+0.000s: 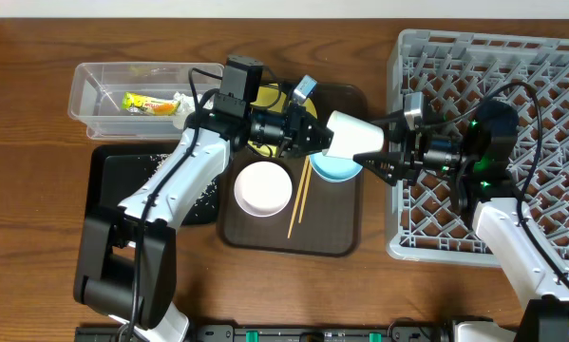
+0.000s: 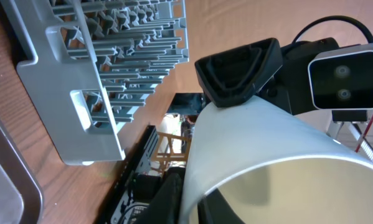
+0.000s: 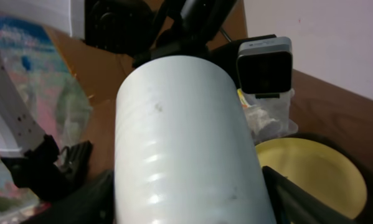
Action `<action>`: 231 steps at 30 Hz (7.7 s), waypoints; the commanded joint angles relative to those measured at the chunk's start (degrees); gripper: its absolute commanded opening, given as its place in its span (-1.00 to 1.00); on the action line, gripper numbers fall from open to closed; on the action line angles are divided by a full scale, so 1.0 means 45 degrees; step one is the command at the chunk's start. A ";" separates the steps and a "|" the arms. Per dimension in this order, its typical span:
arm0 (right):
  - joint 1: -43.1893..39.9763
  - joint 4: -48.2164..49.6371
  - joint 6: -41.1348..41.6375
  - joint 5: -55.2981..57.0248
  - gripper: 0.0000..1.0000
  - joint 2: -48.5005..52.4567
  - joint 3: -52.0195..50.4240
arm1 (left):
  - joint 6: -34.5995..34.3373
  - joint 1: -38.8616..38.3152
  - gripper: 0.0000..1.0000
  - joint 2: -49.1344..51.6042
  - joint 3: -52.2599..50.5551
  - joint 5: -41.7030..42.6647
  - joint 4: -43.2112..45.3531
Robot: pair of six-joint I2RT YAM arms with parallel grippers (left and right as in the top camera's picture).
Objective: Sort waste into correct bins and load items into the dishwasher rack
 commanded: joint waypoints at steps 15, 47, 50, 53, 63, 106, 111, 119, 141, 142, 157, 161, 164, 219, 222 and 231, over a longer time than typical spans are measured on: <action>-0.0117 -0.2535 0.0238 0.2331 -0.06 0.0068 0.0194 | 0.3910 0.0155 0.01 -0.0044 0.0083 -0.7077 -0.3453; -0.1447 -1.8234 -0.0471 1.6568 -0.81 -0.0967 0.7970 | 0.5702 0.4056 0.11 -0.3973 0.0083 -1.3848 -0.8514; -0.1870 -1.9433 0.0121 1.8166 -0.81 -0.0967 0.8204 | 0.5702 0.4056 0.11 -0.3973 0.0083 -1.3843 -0.8514; -0.2535 -2.0240 0.0481 1.9147 -0.82 -0.0797 0.8204 | 0.5702 0.4056 0.11 -0.3968 0.0083 -1.3848 -0.8519; -0.3857 -2.0706 0.0520 1.7495 -0.75 0.0748 0.8063 | 0.5702 0.4056 0.12 -0.3968 0.0083 -1.3843 -0.8514; -0.3827 -1.8336 0.0219 1.6543 -0.97 0.1773 0.7655 | 0.5702 0.4056 0.15 -0.3954 0.0078 -1.3843 -0.8524; -0.3837 -1.7529 0.0219 1.6548 -0.98 0.2191 0.6518 | 0.5702 0.4056 0.15 -0.3954 0.0078 -1.3843 -0.8524; -0.3837 -1.6660 0.0228 1.6543 -0.21 0.2263 0.5717 | 0.5702 0.4056 0.25 -0.3954 0.0078 -1.3843 -0.8607; -0.3220 -1.5368 -0.0063 1.1997 0.29 0.0520 0.6368 | 0.5702 0.4056 0.32 -0.3934 0.0078 -1.3848 -0.8660; -0.2953 -1.4960 -0.0063 1.1298 0.26 0.0413 0.6368 | 0.5702 0.4056 0.32 -0.3929 0.0078 -1.3852 -0.8680; 0.2992 -1.2259 -0.1141 1.4421 0.22 0.2803 0.6363 | 0.4211 0.4056 0.32 -0.3910 0.0015 -1.7500 -1.0078; 0.3774 -1.1633 -0.1103 1.5548 0.20 0.4056 0.6363 | 0.4216 0.4056 0.32 -0.3910 0.0015 -1.7500 -1.0083; 0.4095 -1.1477 -0.1093 1.6509 0.18 0.4799 0.6363 | 0.4216 0.4056 0.33 -0.3910 0.0015 -1.7500 -1.0083; 0.0602 -0.3308 -0.9690 2.7146 -0.98 0.4619 0.7169 | 0.4216 0.4056 0.34 -0.3905 0.0015 -1.7495 -1.0083; 0.0612 -0.3288 -0.9675 2.7117 -0.99 0.5323 0.7169 | 0.4216 0.4056 0.34 -0.3910 0.0015 -1.7495 -1.0078; 0.1263 -0.3415 -0.8641 2.6908 -0.98 0.6611 0.7169 | 0.4216 0.4056 0.34 -0.3905 0.0015 -1.7495 -1.0078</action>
